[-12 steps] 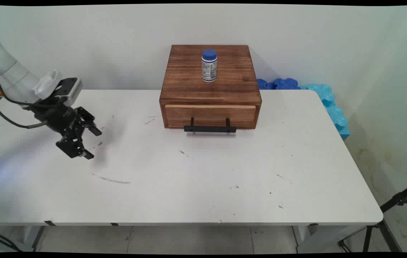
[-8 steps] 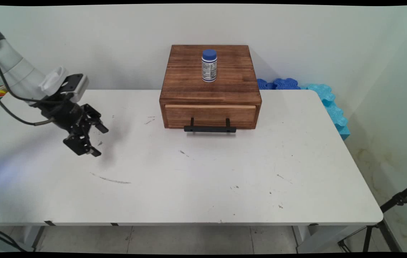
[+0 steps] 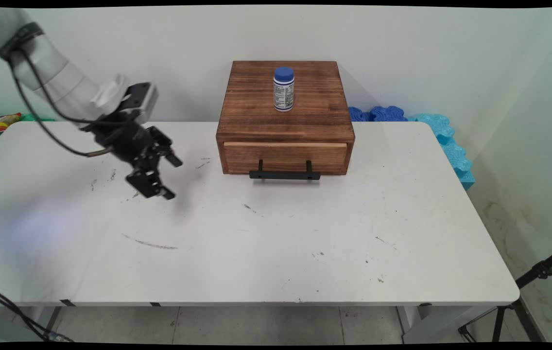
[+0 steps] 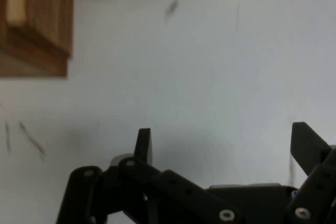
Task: Open the drawer
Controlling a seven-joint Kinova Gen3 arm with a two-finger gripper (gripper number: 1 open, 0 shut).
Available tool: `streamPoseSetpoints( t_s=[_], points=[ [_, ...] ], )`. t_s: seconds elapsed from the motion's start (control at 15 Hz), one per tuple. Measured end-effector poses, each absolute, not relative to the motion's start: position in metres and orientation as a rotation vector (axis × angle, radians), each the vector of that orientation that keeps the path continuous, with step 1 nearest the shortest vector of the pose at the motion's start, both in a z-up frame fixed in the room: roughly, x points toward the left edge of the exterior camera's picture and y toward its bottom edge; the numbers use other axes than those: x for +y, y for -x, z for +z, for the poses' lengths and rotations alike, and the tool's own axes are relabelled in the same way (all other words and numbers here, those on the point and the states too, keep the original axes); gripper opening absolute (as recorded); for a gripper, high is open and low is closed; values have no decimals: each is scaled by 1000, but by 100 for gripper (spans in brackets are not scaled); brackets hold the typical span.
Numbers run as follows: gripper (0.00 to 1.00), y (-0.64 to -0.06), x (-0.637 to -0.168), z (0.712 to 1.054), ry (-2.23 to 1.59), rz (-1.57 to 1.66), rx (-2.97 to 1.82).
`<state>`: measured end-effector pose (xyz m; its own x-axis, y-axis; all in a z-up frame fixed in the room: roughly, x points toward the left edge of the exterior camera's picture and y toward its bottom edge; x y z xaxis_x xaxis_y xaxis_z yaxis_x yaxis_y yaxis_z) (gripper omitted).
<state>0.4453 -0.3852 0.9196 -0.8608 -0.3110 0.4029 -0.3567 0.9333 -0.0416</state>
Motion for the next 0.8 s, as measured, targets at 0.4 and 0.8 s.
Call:
streamPoseSetpoints(
  t_s=[0.4,0.8],
  points=[
    [100,-385,-418,933,-514,230,-2649],
    [100,-341,-441,928,-525,272,-2624]
  ],
)
